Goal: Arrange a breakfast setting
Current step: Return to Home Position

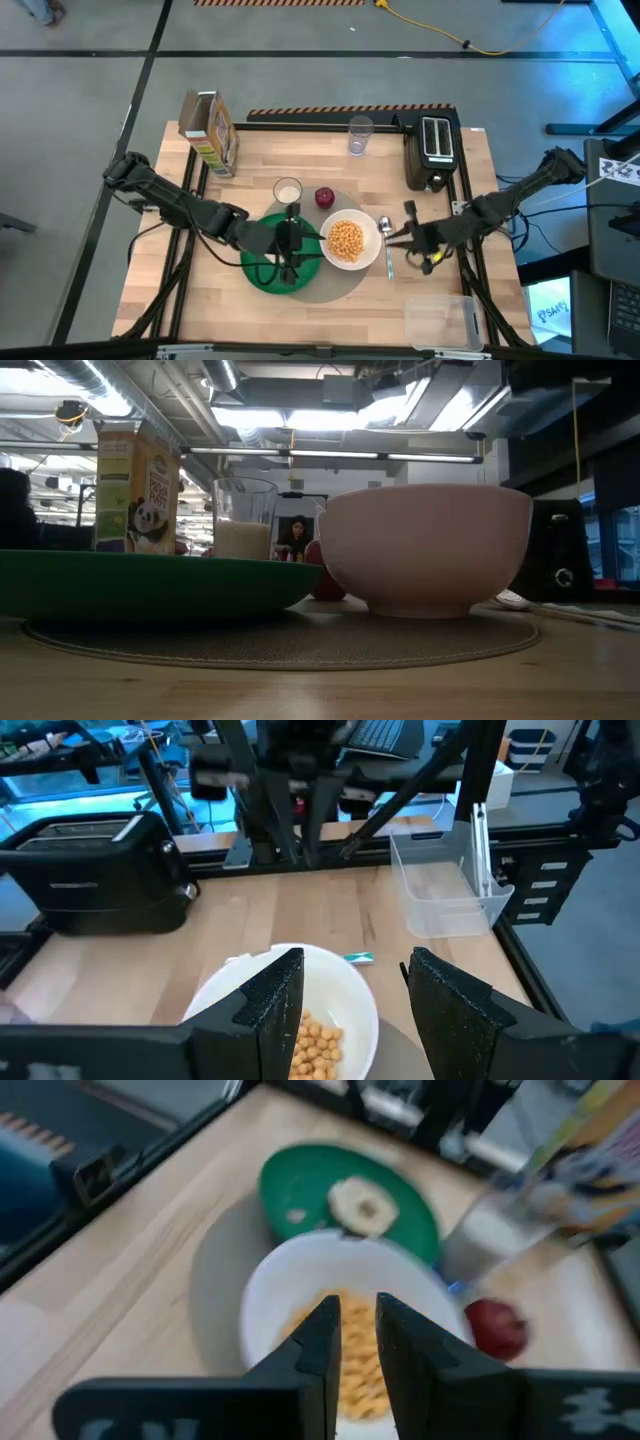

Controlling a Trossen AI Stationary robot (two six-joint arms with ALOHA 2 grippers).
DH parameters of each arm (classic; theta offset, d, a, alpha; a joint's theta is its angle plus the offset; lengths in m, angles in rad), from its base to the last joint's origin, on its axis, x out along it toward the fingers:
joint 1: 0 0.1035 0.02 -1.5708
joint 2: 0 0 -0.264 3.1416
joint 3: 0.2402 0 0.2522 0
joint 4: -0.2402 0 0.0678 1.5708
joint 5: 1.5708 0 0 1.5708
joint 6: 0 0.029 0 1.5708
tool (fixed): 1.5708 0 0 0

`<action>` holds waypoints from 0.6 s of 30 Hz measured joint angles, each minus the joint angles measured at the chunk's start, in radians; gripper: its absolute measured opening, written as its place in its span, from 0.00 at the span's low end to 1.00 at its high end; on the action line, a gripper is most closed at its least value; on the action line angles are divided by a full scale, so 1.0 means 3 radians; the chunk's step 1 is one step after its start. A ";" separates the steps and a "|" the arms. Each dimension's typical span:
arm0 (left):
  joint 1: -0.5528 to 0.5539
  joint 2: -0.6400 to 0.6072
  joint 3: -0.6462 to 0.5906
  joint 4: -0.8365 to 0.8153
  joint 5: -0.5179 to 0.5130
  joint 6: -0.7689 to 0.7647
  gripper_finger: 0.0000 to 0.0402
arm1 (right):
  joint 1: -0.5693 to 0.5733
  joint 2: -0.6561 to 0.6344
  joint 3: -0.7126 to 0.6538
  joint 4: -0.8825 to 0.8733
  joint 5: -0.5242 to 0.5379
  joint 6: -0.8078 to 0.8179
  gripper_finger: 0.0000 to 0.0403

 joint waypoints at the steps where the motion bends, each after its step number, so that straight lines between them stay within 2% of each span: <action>1: 0.0000 -0.0035 0.0000 -0.0030 0.0000 -0.0001 0.42 | -0.0040 -0.0081 0.0000 0.0005 -0.0007 -0.0076 0.14; 5: -0.0003 -0.0162 -0.0018 -0.0135 -0.0013 0.0000 0.42 | -0.0187 -0.0363 0.0000 0.0005 -0.0100 -0.0340 0.14; 8: -0.0006 -0.0301 -0.0178 -0.0079 -0.0063 -0.0004 0.42 | -0.0262 -0.0509 0.0000 0.0004 -0.0178 -0.0477 0.14; 13: -0.0004 -0.0713 -0.0732 0.0355 -0.0156 -0.0019 0.42 | -0.0277 -0.0666 0.0000 0.0000 -0.0205 -0.0630 0.14; 18: -0.0009 -0.1251 -0.1281 0.0786 -0.0002 -0.0030 0.42 | -0.0277 -0.0797 0.0000 -0.0008 -0.0206 -0.0714 0.14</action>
